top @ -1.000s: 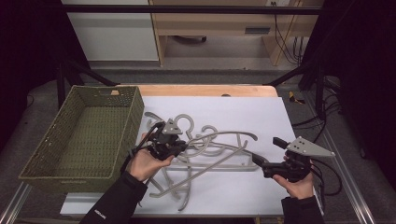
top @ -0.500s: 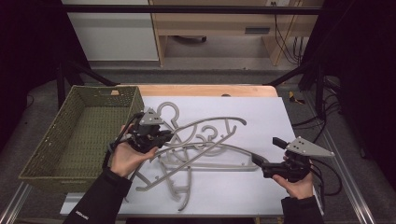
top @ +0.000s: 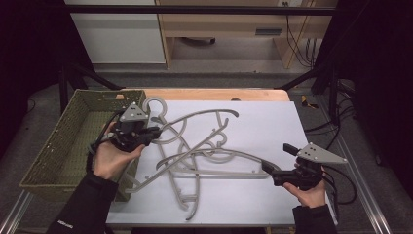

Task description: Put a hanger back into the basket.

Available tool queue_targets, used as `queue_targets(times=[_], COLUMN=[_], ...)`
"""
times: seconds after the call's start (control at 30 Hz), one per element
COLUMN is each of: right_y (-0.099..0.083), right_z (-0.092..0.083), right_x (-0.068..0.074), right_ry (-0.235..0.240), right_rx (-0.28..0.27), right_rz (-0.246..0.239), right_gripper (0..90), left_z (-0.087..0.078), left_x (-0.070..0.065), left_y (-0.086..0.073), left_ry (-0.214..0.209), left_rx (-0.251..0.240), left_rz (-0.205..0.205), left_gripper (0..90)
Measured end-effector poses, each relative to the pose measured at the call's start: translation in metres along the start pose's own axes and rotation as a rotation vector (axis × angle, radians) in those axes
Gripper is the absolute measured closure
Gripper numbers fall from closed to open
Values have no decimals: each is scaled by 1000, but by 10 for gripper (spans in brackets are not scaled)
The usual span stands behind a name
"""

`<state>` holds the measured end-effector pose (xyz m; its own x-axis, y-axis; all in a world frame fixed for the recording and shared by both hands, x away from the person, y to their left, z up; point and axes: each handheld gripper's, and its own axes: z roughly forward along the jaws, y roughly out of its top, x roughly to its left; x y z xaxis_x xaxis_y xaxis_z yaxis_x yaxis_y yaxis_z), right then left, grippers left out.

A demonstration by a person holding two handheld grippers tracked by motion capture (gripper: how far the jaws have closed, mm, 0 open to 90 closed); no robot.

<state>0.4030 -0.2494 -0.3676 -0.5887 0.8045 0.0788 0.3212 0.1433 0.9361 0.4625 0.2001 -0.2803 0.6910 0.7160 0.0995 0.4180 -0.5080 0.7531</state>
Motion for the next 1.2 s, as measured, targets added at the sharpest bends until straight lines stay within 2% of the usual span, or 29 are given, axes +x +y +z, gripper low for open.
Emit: queue_targets(times=[0.1, 0.33, 0.43, 0.6, 0.77, 0.9, 0.97, 1.0, 1.03, 1.2], right_y=[0, 0, -1, -2, -3, -3, -3, -3, -3, -2], right_z=[0, 1, 2, 2, 3, 3, 3, 3, 3, 2], right_x=[0, 0, -1, -2, -3, -3, -3, -3, -3, -4], right_ry=[-1, -3, -4, -3, -4, -5, -6, -6, -6, -15], right_rx=[-2, 1, 6, 5, 11, 13, 12, 12, 13, 13], right_rz=[-2, -4, -2, 1, 0, 2, 1, 2, 2, 2], right_gripper=[40, 40, 38, 39, 38, 38, 38, 38, 38, 38], left_z=[-7, -21, -25, -28, -32, -38, -41, -43, -44, -49], left_x=[9, 30, 38, 54, 69, 82, 88, 92, 94, 109], left_y=[-1, -3, -3, -8, -13, -17, -17, -18, -18, -21], left_ry=[24, 49, 64, 69, 58, 86, 101, 109, 112, 120], left_rx=[-9, -26, -33, -36, -59, -63, -50, -58, -50, -72], left_rz=[-8, -28, -18, -28, -64, -71, -62, -73, -68, -80], left_gripper=[832, 832, 832, 832, 832, 832, 832, 831, 831, 831])
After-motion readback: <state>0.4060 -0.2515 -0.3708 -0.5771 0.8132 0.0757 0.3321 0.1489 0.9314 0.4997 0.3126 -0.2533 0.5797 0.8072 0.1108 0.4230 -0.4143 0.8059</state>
